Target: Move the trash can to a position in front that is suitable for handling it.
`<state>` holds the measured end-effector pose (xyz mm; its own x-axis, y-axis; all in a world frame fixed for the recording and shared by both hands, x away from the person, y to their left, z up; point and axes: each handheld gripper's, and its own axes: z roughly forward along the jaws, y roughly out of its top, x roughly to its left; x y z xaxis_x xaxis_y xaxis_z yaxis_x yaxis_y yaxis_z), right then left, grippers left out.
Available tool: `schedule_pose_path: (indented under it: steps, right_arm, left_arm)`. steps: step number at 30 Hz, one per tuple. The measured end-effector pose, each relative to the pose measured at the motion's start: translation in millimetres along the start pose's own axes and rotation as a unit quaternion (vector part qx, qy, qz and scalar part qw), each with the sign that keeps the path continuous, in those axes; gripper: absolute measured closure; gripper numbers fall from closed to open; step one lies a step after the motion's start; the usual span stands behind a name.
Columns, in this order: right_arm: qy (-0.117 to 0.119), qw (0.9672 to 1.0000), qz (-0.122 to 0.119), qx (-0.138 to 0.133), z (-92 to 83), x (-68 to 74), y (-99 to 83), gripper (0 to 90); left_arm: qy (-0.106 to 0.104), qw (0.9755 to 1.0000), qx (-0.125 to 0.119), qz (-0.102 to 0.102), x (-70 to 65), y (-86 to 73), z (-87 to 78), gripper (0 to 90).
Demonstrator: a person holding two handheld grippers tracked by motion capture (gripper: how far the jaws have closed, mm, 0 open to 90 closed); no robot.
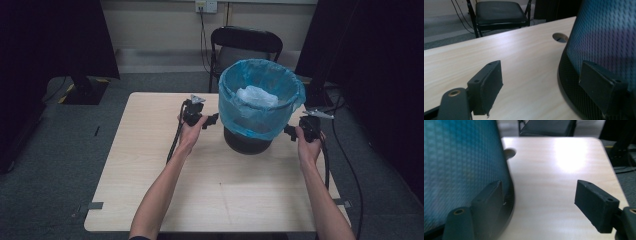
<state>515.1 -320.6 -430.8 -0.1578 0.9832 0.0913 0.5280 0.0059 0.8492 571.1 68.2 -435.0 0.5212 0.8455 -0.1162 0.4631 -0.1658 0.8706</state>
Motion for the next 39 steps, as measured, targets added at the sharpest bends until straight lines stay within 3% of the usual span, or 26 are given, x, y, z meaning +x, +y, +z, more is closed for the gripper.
schedule_pose_path:
  steps: [2, 5, 7, 10, 12, 13, 15, 17, 20, 24, 32, 35, 39]
  right_arm:
    - [-0.005, 0.9999, 0.002, -0.01, 4.2, 0.4, 4.6, 22.4]
    - [-0.01, 0.9992, 0.018, -0.033, 9.3, 1.2, 8.6, 24.9]
    - [-0.006, 0.9991, 0.022, -0.035, 10.3, 1.4, 9.0, 26.7]
    - [0.011, 0.9983, 0.026, -0.051, 10.7, 2.1, 6.9, 37.1]
    - [0.026, 0.9982, 0.015, -0.052, 8.4, 5.0, 6.7, 45.7]
    - [0.026, 0.9982, 0.015, -0.052, 8.4, 5.0, 6.7, 45.7]
    - [0.036, 0.9981, 0.009, -0.05, 5.1, 8.3, 5.4, 46.9]
    - [0.044, 0.9979, 0.008, -0.047, 1.9, 9.9, 3.5, 48.2]
    - [0.058, 0.9971, 0.002, -0.048, -2.8, 13.7, -0.5, 50.9]
    - [0.074, 0.9962, -0.002, -0.045, -8.4, 20.1, -5.0, 51.3]
    - [0.1, 0.9941, -0.012, -0.042, -25.9, 33.3, -17.0, 51.9]
    - [0.107, 0.9934, -0.015, -0.038, -31.5, 38.0, -20.4, 52.2]
    - [0.122, 0.9917, -0.02, -0.037, -38.8, 45.1, -25.8, 54.6]
  left_arm:
    - [-0.003, 0.9997, 0.021, -0.011, -2.7, 2.9, 11.9, 19.1]
    - [-0.003, 0.9998, 0.01, -0.019, -8.4, 4.3, 24.2, 23.8]
    - [-0.003, 0.9998, 0.008, -0.015, -9.1, 4.1, 24.3, 26.6]
    - [-0.013, 0.9997, 0.003, -0.021, -9.4, 2.3, 21.8, 31.0]
    - [-0.016, 0.9997, 0.001, -0.02, -11.2, 1.5, 19.9, 37.7]
    - [-0.016, 0.9997, 0.0, -0.018, -12.4, 1.5, 18.8, 37.7]
    - [-0.018, 0.9998, 0.001, -0.001, -13.2, 1.2, 15.0, 47.2]
    - [-0.024, 0.9995, 0.001, 0.021, -13.9, 1.3, 11.2, 51.0]
    - [-0.042, 0.999, 0.002, 0.015, -10.2, -5.3, 0.0, 50.9]
    - [-0.043, 0.999, 0.001, 0.014, -8.0, -10.5, -10.1, 52.9]
    - [-0.054, 0.9981, 0.01, 0.027, -9.4, -22.4, -37.3, 54.3]
    - [-0.051, 0.9976, 0.016, 0.044, -12.0, -27.5, -52.2, 54.7]
    - [-0.054, 0.9972, 0.021, 0.046, -12.0, -32.4, -63.5, 55.4]
